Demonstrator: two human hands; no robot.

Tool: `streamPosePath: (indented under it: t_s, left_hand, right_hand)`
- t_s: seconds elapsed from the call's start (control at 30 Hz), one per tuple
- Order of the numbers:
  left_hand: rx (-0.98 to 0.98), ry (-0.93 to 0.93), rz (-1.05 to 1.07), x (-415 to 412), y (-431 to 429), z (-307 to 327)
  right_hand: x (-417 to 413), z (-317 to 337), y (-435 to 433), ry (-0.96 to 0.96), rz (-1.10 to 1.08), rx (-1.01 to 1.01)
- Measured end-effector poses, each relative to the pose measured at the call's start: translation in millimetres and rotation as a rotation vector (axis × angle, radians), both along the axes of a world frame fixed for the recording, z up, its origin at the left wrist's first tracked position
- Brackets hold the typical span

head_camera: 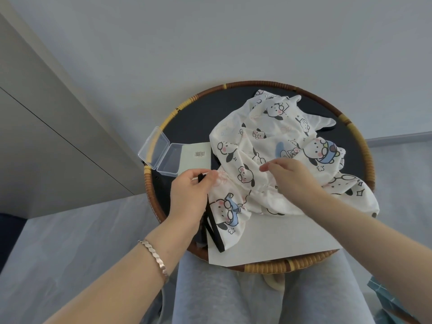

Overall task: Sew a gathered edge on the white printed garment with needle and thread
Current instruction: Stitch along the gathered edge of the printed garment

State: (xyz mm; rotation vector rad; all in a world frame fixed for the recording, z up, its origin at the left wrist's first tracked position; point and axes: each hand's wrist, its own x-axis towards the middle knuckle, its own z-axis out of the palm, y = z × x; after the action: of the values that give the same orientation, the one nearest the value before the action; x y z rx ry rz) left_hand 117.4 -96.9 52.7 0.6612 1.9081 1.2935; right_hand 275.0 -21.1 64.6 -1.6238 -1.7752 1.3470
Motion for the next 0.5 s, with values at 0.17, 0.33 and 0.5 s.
streamPosePath:
  t_s: [0.17, 0.33, 0.5]
  left_hand:
    - [-0.054, -0.241, -0.004, 0, -1, 3]
    - [-0.033, -0.120, -0.052, 2, -5, 6]
    - [0.030, -0.009, -0.042, 7, -7, 8]
  right_hand:
    - [-17, 8, -24, 0.235, 0.105, -0.170]
    - [-19, 6, -35, 0.093, 0.234, 0.008]
    - [-18, 5, -44, -0.003, 0.264, 0.100]
